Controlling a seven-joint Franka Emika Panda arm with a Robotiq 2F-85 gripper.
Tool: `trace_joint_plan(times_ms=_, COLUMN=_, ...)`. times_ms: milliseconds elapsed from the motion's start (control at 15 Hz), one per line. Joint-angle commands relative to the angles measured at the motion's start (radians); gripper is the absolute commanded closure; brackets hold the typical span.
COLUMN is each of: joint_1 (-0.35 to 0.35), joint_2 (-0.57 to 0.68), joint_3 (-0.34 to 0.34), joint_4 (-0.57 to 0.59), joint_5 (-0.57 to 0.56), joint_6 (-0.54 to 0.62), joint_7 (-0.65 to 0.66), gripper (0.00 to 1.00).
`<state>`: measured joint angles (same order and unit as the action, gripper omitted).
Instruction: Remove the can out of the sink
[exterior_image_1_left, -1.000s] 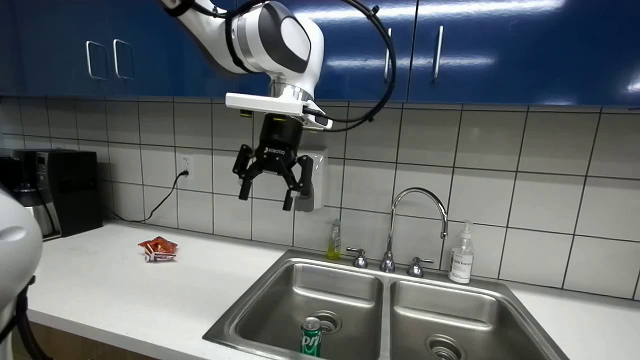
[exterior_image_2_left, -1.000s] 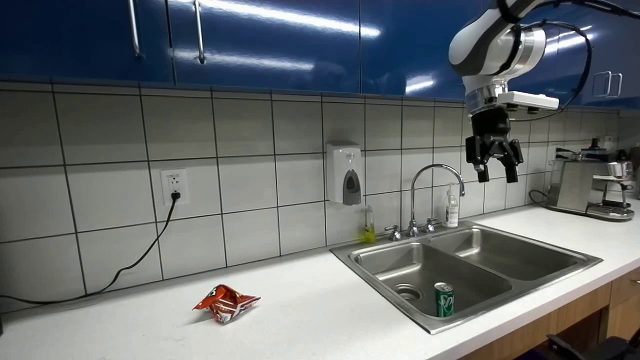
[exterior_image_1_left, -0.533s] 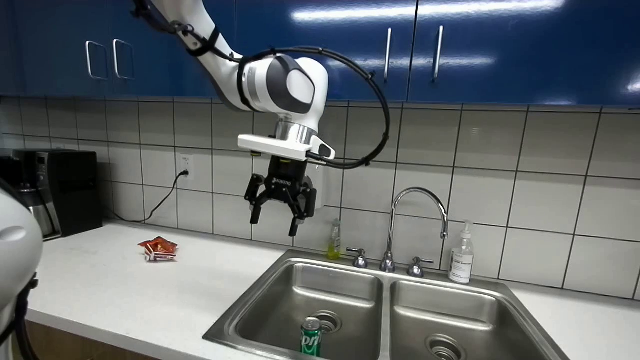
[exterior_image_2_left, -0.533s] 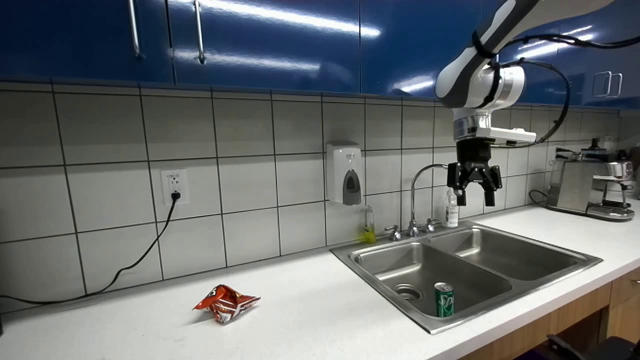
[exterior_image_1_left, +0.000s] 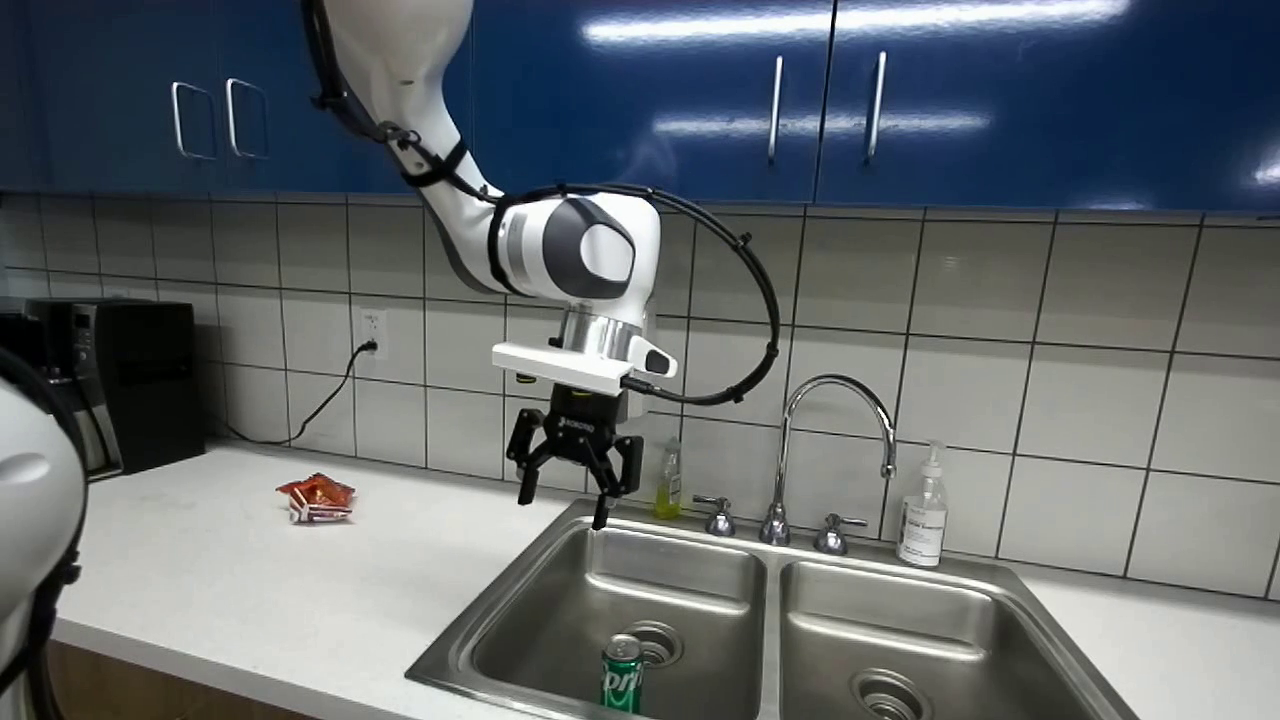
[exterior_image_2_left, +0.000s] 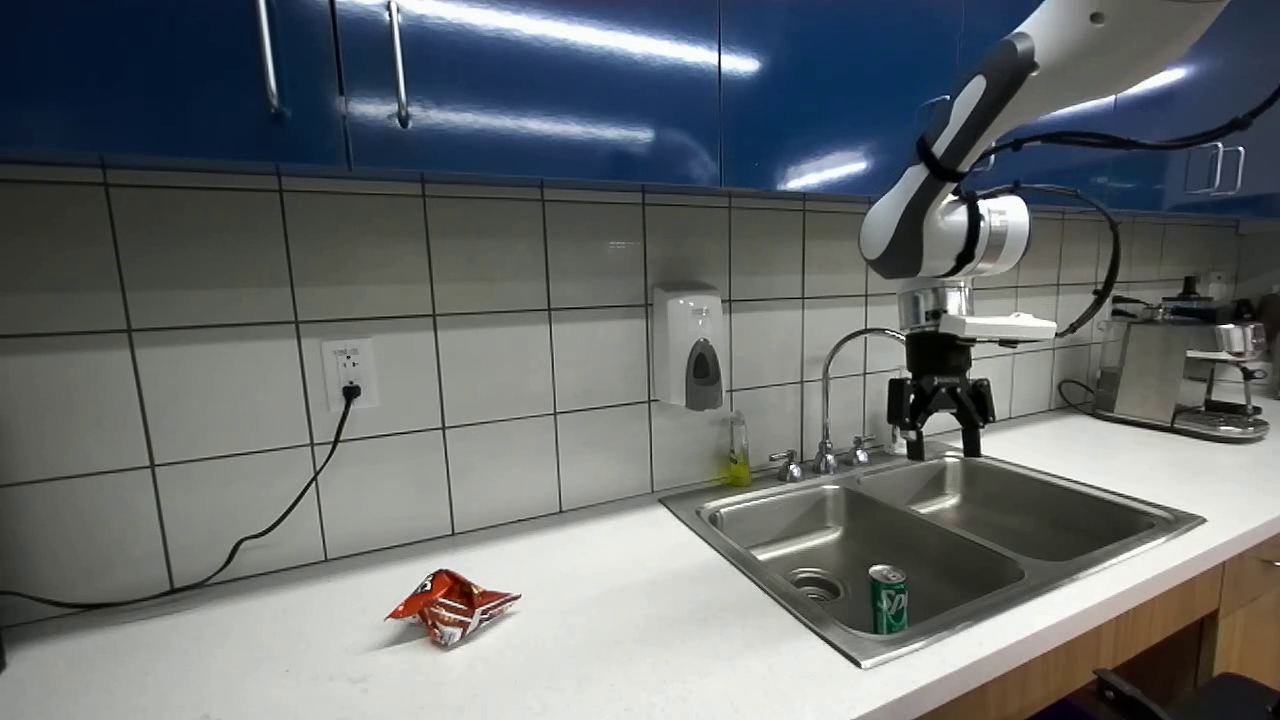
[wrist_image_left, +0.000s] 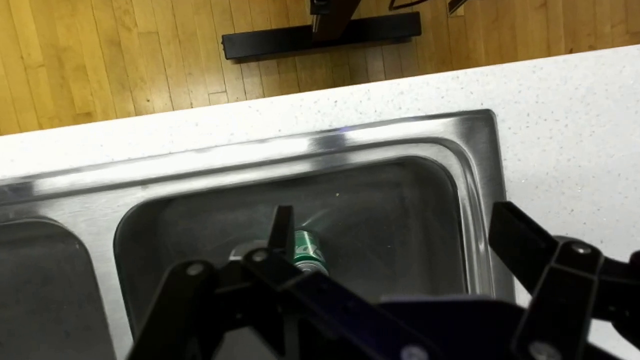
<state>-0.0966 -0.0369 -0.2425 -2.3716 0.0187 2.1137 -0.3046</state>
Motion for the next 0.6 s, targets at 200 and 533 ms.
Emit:
trace_joint_plan(times_ms=200, joint_1=-0.043, joint_2=0.14, joint_3=0.025, joint_4=0.009, joint_5=0.073, joint_6=0.159, joint_7=-0.041, gripper=0.0)
trace_joint_plan(times_ms=533, joint_1=-0.069, joint_2=0.267, joint_3=0.049, joint_4=0.035, joint_5=0.1, joint_6=0.259, joint_7=-0.06, gripper=0.0)
